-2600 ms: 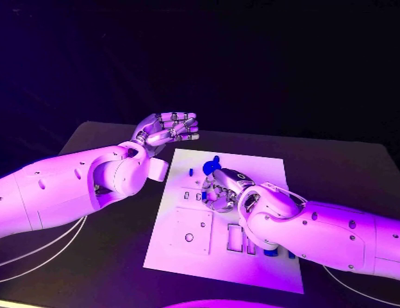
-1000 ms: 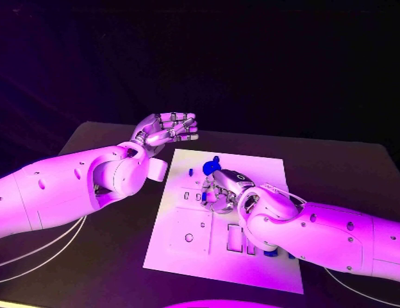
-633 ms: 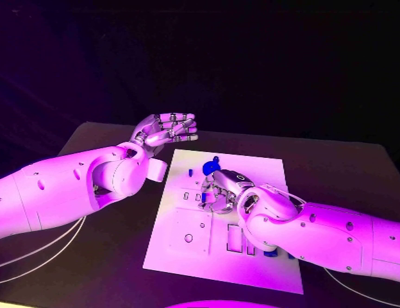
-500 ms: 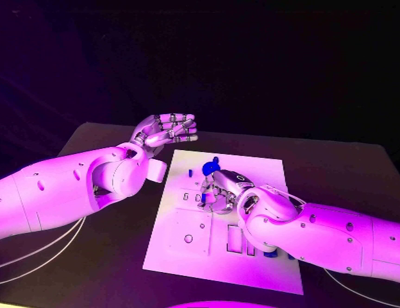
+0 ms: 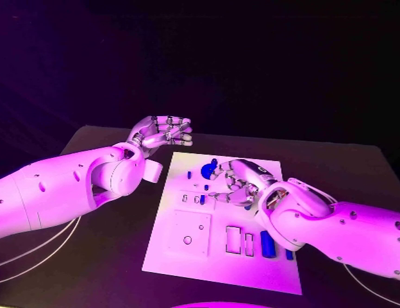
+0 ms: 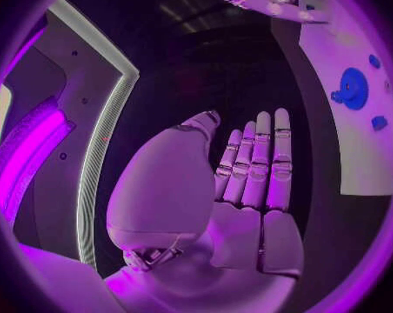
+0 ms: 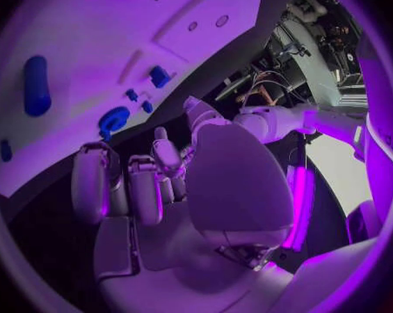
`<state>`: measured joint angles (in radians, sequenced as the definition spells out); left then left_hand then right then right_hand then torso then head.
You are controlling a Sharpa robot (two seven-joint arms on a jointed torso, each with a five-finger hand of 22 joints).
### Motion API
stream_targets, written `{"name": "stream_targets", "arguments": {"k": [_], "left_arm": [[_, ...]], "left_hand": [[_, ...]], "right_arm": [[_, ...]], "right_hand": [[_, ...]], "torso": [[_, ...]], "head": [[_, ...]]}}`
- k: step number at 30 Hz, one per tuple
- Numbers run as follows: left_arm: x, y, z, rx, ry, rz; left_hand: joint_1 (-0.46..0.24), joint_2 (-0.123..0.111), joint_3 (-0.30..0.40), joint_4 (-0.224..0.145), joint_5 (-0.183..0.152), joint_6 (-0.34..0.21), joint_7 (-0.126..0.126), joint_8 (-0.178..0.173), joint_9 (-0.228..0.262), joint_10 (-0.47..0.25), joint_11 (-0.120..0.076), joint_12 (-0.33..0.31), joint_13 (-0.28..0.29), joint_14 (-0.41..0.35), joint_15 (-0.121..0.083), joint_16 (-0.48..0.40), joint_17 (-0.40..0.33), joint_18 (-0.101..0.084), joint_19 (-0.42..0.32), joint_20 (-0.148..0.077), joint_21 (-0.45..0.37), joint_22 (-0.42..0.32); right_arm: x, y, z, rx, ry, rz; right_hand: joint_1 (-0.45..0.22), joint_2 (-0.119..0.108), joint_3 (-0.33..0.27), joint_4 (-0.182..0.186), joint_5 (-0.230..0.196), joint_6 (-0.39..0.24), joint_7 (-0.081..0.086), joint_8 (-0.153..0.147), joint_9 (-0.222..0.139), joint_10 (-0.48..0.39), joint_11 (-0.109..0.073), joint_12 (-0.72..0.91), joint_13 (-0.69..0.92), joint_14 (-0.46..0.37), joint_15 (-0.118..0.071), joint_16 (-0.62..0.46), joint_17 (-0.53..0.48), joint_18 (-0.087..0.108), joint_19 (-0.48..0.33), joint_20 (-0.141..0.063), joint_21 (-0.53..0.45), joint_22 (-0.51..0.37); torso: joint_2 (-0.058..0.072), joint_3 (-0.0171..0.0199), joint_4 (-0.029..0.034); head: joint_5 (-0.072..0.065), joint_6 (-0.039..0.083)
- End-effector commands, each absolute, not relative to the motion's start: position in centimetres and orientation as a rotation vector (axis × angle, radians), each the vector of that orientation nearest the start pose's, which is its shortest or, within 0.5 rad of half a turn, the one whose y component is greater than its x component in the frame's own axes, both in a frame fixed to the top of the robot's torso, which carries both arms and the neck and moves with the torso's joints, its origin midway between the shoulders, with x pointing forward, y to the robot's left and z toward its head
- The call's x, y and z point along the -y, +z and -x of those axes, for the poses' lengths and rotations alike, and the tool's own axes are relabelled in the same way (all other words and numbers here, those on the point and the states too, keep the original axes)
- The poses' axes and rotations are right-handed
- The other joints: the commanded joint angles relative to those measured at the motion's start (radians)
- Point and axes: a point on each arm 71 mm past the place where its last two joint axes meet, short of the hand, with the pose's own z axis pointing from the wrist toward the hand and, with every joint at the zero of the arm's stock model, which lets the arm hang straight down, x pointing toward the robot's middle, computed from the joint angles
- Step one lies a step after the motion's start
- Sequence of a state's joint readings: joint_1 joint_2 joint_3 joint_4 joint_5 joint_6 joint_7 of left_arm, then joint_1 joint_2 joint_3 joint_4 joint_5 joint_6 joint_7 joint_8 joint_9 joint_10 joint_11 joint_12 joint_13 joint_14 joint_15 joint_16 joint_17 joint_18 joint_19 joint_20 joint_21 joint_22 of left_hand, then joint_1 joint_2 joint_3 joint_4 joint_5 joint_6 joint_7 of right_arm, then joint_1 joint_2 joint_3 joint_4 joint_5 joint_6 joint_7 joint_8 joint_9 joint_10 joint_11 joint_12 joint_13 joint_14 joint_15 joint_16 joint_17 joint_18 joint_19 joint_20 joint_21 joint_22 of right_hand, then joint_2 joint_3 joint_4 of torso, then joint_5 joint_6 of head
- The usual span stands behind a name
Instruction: Assemble the parts on the task board
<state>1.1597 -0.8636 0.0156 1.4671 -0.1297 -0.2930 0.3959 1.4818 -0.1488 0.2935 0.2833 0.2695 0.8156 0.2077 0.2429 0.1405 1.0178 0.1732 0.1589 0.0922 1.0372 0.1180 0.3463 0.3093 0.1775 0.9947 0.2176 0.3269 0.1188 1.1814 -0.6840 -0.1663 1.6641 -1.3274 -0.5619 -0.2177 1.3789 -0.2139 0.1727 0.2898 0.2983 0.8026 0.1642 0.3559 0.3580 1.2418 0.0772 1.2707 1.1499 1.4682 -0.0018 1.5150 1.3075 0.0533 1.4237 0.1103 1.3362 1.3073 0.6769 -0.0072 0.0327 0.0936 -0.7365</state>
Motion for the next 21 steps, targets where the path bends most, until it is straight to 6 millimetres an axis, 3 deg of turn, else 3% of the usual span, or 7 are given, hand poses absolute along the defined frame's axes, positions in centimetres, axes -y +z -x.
{"name": "stream_targets", "arguments": {"k": [1,4,6,9,11,17,21], "left_arm": [[-23.5,-17.9,-50.1,-1.468,-1.406,0.839],[-23.7,-18.5,-50.1,-1.575,-1.345,0.820],[-23.7,-19.4,-50.0,-1.707,-1.291,0.870],[-23.7,-20.4,-49.7,-1.873,-1.199,0.862],[-23.5,-20.9,-49.3,-1.983,-1.127,0.808],[-22.7,-21.6,-48.6,-2.223,-0.863,0.552],[-21.6,-21.8,-48.6,-2.306,-0.700,0.379]], "left_hand": [[-0.025,-0.008,0.004,0.003,-0.002,0.033,0.019,0.029,0.012,0.045,-0.015,0.035,0.013,0.035,-0.018,0.076,0.050,0.007,0.035,-0.016,0.037,0.018],[-0.077,-0.024,-0.013,0.004,-0.005,0.095,-0.023,0.092,0.045,0.161,-0.067,0.135,0.066,0.170,-0.073,0.281,0.171,0.007,0.151,-0.065,0.152,0.075],[-0.131,-0.023,-0.029,-0.002,-0.003,0.066,-0.037,0.145,0.088,0.120,-0.078,0.247,0.161,0.126,-0.086,0.543,0.362,-0.003,0.170,-0.104,0.298,0.167],[-0.164,-0.008,-0.051,-0.024,0.001,-0.035,-0.016,0.206,0.136,-0.029,-0.059,0.396,0.284,0.062,-0.066,0.713,0.495,-0.006,0.103,-0.091,0.428,0.258],[-0.188,-0.006,-0.068,0.004,-0.004,-0.043,-0.031,0.284,0.180,-0.033,-0.076,0.583,0.400,0.225,-0.087,0.932,0.742,0.003,0.089,-0.094,0.563,0.346],[-0.265,0.020,-0.096,0.011,-0.006,-0.051,-0.049,0.360,0.218,-0.047,-0.091,0.733,0.482,0.334,-0.099,1.052,0.900,-0.013,0.104,-0.099,0.761,0.549],[-0.311,0.040,-0.118,0.011,-0.010,-0.019,-0.077,0.413,0.251,0.062,-0.116,0.931,0.673,0.417,-0.121,1.124,1.025,-0.041,0.187,-0.119,0.901,0.740]], "right_arm": [[10.9,-19.3,-42.9,-1.602,1.070,-0.047],[13.0,-18.0,-43.6,-1.590,1.092,-0.106],[14.8,-17.2,-44.2,-1.567,1.106,-0.165],[17.3,-16.4,-45.0,-1.533,1.104,-0.263],[18.8,-16.1,-45.6,-1.516,1.094,-0.325],[21.9,-15.6,-46.7,-1.475,1.047,-0.425],[23.0,-15.6,-47.1,-1.471,1.021,-0.451]], "right_hand": [[0.007,0.026,0.008,0.001,0.004,-0.014,0.001,0.009,0.000,-0.037,0.005,-0.023,-0.033,0.064,0.009,-0.010,0.107,0.019,-0.031,0.002,-0.043,0.059],[0.001,0.030,0.007,0.002,0.003,-0.019,0.003,0.013,0.001,-0.051,0.006,-0.032,-0.046,0.061,0.010,-0.016,0.096,0.022,-0.039,0.003,-0.056,0.050],[0.002,0.038,0.011,0.000,0.004,-0.017,0.002,0.019,0.002,-0.050,0.006,-0.029,-0.044,0.061,0.011,-0.015,0.098,0.021,-0.037,0.004,-0.054,0.053],[0.017,0.045,0.022,-0.005,0.004,-0.012,0.000,0.030,0.005,-0.049,0.004,-0.025,-0.043,0.060,0.009,-0.019,0.091,0.025,-0.045,0.003,-0.070,0.043],[0.023,0.044,0.026,-0.007,0.004,-0.014,0.000,0.032,0.005,-0.049,0.003,-0.025,-0.043,0.060,0.009,-0.019,0.093,0.025,-0.045,0.003,-0.071,0.043],[0.029,0.043,0.029,-0.009,0.004,-0.016,0.000,0.034,0.005,-0.046,0.003,-0.022,-0.040,0.061,0.008,-0.018,0.095,0.024,-0.044,0.003,-0.070,0.044],[0.030,0.043,0.029,-0.009,0.003,-0.016,0.000,0.034,0.005,-0.048,0.003,-0.023,-0.043,0.060,0.008,-0.018,0.094,0.025,-0.045,0.003,-0.072,0.042]], "torso": [[-0.007,0.0029,-0.0039],[-0.014,0.0034,-0.0072],[-0.016,0.0036,-0.0087],[-0.019,0.0062,-0.0110],[-0.019,0.0087,-0.0105],[-0.022,0.0100,-0.0116],[-0.020,0.0101,-0.0104]], "head": [[0.000,-0.003],[-0.001,-0.005],[0.000,-0.005],[0.002,-0.008],[0.001,-0.008],[0.000,-0.012],[-0.002,-0.013]]}}
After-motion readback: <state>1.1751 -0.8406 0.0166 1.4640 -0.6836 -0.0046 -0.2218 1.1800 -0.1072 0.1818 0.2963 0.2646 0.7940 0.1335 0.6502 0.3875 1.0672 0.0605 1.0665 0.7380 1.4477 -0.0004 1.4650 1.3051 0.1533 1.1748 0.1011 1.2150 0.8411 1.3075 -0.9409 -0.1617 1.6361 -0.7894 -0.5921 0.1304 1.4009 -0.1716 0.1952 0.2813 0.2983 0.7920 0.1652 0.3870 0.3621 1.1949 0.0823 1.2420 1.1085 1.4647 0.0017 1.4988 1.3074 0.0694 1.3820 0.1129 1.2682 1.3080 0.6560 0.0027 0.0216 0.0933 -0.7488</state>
